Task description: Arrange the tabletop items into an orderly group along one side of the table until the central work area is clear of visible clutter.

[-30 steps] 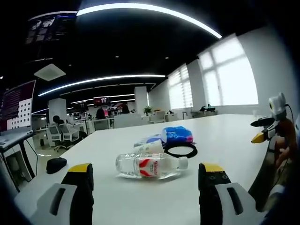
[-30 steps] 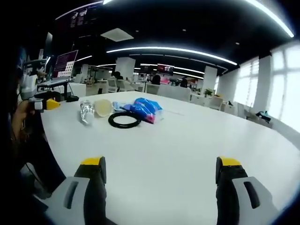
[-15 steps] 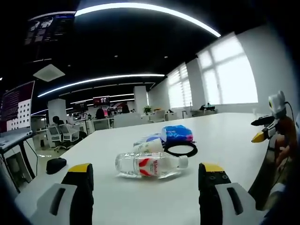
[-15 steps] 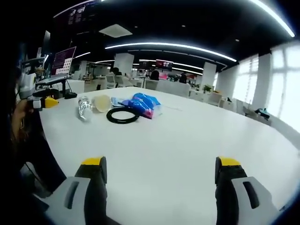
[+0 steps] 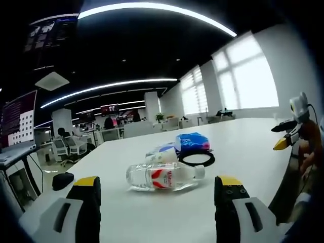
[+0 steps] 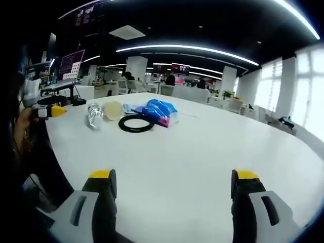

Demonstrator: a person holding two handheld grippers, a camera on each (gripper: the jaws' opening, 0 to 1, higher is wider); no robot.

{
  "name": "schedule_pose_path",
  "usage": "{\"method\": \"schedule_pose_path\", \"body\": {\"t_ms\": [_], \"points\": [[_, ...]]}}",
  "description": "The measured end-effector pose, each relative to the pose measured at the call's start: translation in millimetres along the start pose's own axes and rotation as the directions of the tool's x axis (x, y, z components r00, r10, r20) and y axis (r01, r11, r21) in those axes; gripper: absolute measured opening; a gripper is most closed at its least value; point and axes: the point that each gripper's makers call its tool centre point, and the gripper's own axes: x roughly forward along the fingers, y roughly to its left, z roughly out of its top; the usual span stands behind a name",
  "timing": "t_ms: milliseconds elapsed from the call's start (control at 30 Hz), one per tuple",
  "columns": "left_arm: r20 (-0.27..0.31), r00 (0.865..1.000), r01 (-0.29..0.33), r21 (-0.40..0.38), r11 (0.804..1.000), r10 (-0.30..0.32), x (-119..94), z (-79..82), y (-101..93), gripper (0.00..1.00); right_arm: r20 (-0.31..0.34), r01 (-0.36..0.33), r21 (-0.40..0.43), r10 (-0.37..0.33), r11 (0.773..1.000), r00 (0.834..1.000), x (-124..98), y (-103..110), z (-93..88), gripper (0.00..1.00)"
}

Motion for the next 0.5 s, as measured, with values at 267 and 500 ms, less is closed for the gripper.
{"method": "schedule_pose_path", "body": {"t_ms": [267,500], "points": [[0.053,0.999,0.001,0.178,0.984,-0.011,-0.2,14.7,-10.4,0.93,-0.012,-0.005,-0.002,0.005,1.000,1.000,1.7,1.1,-1.9,0.89],[0.047,0.998,-0.056,0.372,0.927,0.041,2.3,13.0,-11.1,0.93,-0.013,-0.006,-0.002,0.006,1.000,1.000,1.6,0.7,-2.9,0.89]]}}
